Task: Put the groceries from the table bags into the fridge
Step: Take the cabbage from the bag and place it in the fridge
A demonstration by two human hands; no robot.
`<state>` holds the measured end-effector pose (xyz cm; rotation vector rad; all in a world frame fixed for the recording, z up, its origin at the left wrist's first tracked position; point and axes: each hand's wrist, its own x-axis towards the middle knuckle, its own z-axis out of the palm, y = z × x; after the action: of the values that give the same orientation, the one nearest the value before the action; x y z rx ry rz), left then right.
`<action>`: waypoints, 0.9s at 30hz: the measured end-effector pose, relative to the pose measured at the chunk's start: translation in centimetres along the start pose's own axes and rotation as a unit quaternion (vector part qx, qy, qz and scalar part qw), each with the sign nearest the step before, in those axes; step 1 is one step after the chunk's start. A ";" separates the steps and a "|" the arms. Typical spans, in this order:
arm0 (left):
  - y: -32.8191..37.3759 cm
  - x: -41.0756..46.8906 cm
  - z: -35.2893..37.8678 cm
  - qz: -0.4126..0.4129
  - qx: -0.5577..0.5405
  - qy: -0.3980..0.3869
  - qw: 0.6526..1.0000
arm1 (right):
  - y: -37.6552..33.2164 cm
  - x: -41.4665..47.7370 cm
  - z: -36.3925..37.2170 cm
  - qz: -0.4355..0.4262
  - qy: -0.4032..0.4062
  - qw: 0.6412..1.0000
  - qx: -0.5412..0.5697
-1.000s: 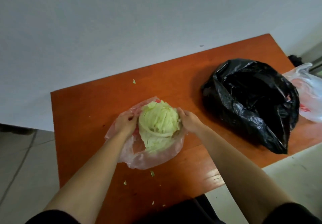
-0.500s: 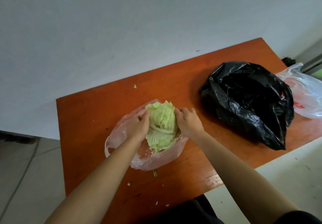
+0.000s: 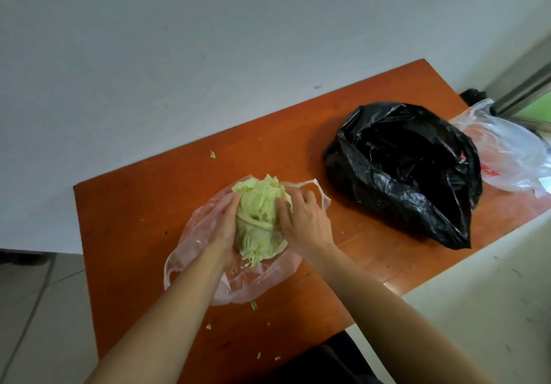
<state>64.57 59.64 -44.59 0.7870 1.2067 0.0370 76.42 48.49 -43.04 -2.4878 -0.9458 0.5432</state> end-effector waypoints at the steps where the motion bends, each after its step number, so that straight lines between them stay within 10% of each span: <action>1: 0.1 0.0 0.2 0.003 -0.002 0.007 1.000 | 0.0 0.0 0.2 0.033 -0.038 0.998 0.031; 12: 0.8 0.8 2.5 -0.024 -0.015 0.051 0.998 | 2.1 1.5 0.8 0.170 -0.157 0.946 0.225; 27: 5.1 -6.5 3.3 0.077 -0.024 0.079 0.994 | -3.8 0.3 -5.5 0.104 -0.003 0.948 0.302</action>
<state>66.74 58.91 -36.02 0.8460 1.2869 0.2577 77.32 49.91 -36.52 -2.0271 -0.4221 0.7732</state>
